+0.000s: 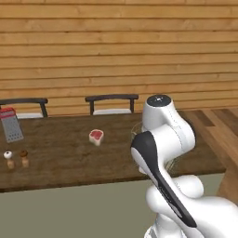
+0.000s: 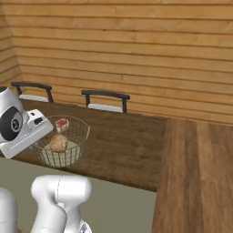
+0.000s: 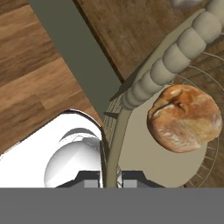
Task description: Open the cabinet, pick up the bread from the cabinet and place it in the basket. Then move the basket to the dining counter.
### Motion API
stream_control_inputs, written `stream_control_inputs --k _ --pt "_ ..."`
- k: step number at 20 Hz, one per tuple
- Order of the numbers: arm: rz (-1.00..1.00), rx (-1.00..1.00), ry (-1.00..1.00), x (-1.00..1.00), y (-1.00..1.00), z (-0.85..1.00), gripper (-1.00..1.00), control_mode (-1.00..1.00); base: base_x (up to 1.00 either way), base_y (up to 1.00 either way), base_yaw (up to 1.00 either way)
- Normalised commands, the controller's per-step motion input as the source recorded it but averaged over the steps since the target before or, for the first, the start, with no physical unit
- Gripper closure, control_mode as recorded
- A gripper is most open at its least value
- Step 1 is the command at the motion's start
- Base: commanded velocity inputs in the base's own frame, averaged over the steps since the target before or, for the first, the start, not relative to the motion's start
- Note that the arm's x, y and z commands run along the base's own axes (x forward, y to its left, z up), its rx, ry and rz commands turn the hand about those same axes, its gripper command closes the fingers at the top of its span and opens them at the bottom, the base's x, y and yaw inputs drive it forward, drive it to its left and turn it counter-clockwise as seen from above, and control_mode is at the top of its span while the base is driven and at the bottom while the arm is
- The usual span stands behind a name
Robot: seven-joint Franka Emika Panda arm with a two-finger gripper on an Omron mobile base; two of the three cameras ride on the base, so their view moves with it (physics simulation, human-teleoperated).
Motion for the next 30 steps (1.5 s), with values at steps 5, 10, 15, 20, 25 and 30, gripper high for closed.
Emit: stream_control_inputs --k 5,10,15,20,25,30 --pt "0.0 0.0 0.0 0.0 0.0 0.0 1.0 1.0 0.48 0.01 -0.12" --pt "0.0 0.0 0.0 0.0 0.0 0.0 1.0 1.0 0.35 0.0 -0.04" --pt "0.0 0.0 0.0 0.0 0.0 0.0 1.0 1.0 0.01 0.0 0.0" --pt "0.0 -0.01 0.0 0.64 -0.03 -0.04 1.0 -1.0 0.06 0.0 0.0" --pt "0.01 0.0 0.0 1.0 -0.2 -0.13 1.0 -1.0 0.0 0.0 0.0" --pt "0.0 -0.02 0.02 1.0 -0.42 -0.4 1.0 -1.0 0.0 0.0 0.0"
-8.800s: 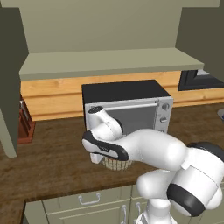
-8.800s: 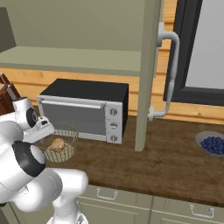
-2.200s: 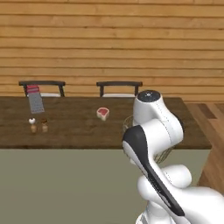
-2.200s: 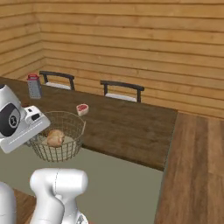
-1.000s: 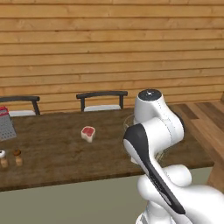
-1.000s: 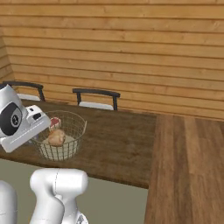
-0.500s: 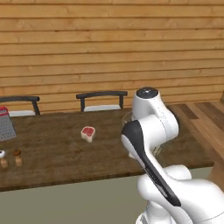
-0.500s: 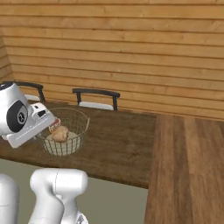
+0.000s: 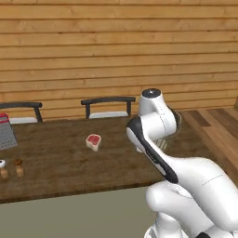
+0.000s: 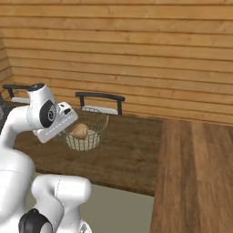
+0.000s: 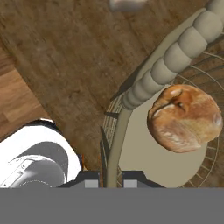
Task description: Open the cabinet, pick up the bread from the cabinet and place it in the basket. Then move the basket to the dining counter.
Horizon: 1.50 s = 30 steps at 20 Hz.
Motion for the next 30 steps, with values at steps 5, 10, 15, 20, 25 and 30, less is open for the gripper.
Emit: stream_control_inputs --k 5,10,15,20,25,30 --pt "0.0 0.0 0.0 0.99 -0.2 -0.57 1.0 -1.0 0.0 0.0 0.0" --pt "0.0 0.0 -0.03 0.6 0.18 -0.77 1.0 -1.0 0.0 0.0 0.0" --pt "0.0 0.0 0.0 0.45 0.21 -0.72 1.0 -1.0 0.0 0.0 0.0" --pt "-0.04 -0.03 0.0 0.1 0.02 -0.55 1.0 -1.0 0.0 0.0 0.0" --pt "-0.05 0.0 0.0 0.0 0.0 -0.33 -1.0 -1.0 0.0 0.0 0.0" --pt "-0.11 0.0 0.01 -0.12 -0.11 -0.01 -1.0 -1.0 0.0 0.0 0.0"
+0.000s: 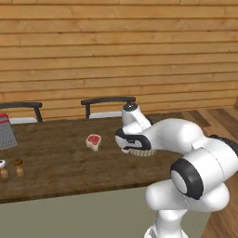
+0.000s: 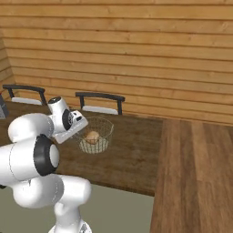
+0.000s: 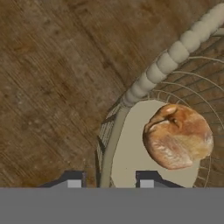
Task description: Open the cabinet, pick up the bread from the cabinet and place it in the basket. Then move the basket to the dining counter.
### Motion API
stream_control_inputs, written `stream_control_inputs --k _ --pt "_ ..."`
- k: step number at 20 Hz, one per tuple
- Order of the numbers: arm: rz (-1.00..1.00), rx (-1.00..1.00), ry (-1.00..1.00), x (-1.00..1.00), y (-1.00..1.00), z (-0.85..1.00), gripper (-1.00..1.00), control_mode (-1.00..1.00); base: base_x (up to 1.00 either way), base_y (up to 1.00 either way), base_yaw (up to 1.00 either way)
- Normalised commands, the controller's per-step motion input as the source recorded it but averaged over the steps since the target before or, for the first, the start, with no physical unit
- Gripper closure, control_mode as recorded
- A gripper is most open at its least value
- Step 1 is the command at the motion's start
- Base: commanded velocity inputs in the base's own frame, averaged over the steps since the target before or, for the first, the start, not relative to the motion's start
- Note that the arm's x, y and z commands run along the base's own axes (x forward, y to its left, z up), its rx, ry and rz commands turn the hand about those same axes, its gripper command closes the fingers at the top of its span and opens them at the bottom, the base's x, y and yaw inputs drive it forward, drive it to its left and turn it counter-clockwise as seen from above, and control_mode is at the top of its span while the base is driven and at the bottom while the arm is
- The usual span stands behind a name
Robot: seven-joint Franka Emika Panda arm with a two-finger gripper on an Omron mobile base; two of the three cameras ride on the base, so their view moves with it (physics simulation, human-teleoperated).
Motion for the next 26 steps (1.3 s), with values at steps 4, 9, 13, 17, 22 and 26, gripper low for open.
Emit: stream_control_inputs --k 4,9,13,17,22,26 --pt "-0.09 0.0 -0.01 -0.45 -0.04 0.18 -1.0 -1.0 0.0 0.0 0.0" --pt "-0.05 0.0 -0.14 -0.92 -0.07 0.67 -1.0 -1.0 0.0 0.0 0.0" --pt "-0.15 0.08 -0.07 -1.0 -0.23 0.68 -1.0 -1.0 0.0 0.0 0.0" --pt "-0.22 0.26 0.0 -1.0 -0.62 0.44 -1.0 -1.0 0.0 0.0 0.0" --pt "-0.21 0.27 0.0 -1.0 -0.69 0.23 -1.0 -1.0 0.0 0.0 0.0" --pt "-0.19 0.09 -0.01 -1.0 -0.48 0.46 -1.0 -1.0 0.0 0.0 0.0"
